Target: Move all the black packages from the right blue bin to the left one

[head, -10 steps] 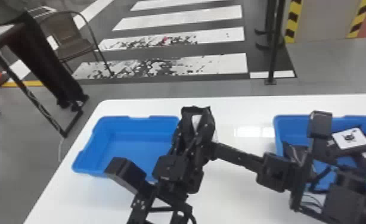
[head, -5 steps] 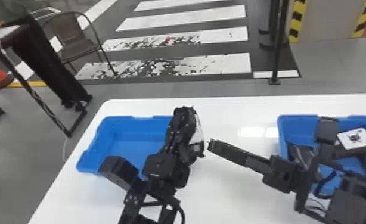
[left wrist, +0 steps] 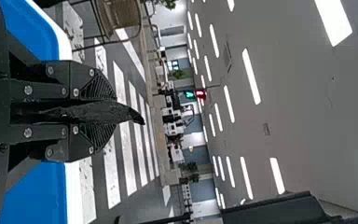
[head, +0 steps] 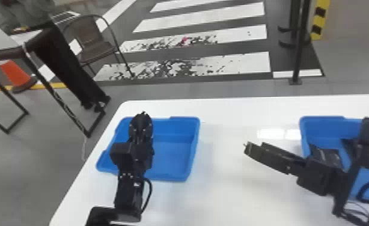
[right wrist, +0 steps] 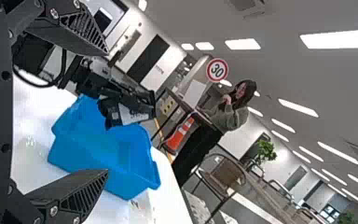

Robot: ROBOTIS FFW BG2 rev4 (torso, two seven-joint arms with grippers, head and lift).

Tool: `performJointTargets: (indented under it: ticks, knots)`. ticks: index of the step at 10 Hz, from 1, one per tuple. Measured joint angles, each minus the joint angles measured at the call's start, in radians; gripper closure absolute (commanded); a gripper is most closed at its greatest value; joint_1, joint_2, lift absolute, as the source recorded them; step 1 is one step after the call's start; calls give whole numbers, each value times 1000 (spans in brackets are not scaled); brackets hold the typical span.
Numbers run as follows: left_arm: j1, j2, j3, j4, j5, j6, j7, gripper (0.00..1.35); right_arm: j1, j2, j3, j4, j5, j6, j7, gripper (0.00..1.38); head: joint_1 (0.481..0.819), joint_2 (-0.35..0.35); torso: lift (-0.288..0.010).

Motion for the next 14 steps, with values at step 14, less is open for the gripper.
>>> performJointTargets:
  ticks: [14]
  knots:
    - [263, -26, -80, -311, 137, -99, -127, 202, 154, 77, -345, -297, 367, 394, -558, 167, 695, 126, -154]
